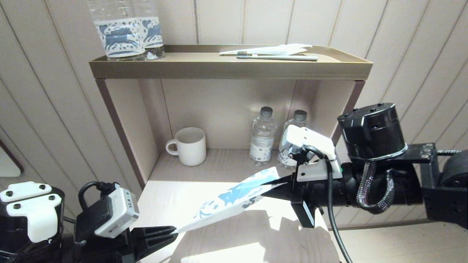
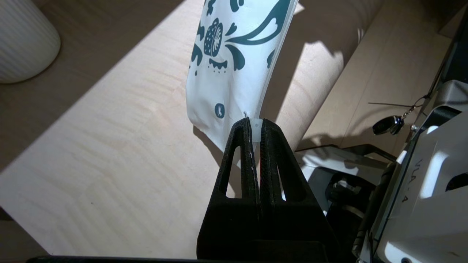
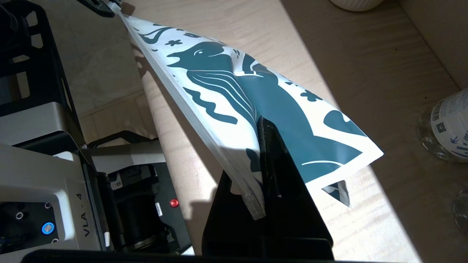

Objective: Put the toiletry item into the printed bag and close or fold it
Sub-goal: Close the strorage bag and place it on the desk

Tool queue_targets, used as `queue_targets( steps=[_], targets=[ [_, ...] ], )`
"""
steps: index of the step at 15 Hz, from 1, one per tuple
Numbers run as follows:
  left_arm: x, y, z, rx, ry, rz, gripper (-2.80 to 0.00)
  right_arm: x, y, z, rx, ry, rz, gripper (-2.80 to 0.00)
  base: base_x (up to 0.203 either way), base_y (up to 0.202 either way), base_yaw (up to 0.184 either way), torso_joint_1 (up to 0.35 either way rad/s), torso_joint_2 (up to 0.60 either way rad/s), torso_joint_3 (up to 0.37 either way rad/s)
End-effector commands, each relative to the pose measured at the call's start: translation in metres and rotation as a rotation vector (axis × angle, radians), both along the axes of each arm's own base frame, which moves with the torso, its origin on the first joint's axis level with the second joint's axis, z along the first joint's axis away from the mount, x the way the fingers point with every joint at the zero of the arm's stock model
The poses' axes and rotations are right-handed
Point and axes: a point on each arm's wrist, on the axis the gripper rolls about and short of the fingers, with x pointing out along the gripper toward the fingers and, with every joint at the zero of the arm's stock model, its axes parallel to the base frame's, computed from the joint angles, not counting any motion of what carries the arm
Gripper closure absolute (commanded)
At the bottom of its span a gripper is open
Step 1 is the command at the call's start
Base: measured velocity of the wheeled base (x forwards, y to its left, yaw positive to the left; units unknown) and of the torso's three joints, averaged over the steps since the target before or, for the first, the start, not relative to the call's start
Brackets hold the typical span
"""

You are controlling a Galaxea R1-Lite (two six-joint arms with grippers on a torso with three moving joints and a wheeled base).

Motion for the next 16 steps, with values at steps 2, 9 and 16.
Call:
queue_targets(
  steps=[2,9,16],
  targets=[
    [-0.003,0.004,-0.002,-0.002,0.001,0.01,0.0,0.0,0.0,0.0,0.001,-0.003,0.004,0.0,0.0,0.0,0.0,0.0,0.0,0.0],
    [-0.002,0.004,0.0,-0.009,-0.005,0.004,0.0,0.0,0.002,-0.001,-0.002,0.001,0.007,0.0,0.0,0.0,0.0,0.0,0.0,0.0],
    [-0.002,0.004,0.009,-0.033,-0.035,0.005,-2.8,0.004,0.003,-0.004,-0.007,0.01,0.001,0.0,0.0,0.0,0.0,0.0,0.0,0.0]
  ],
)
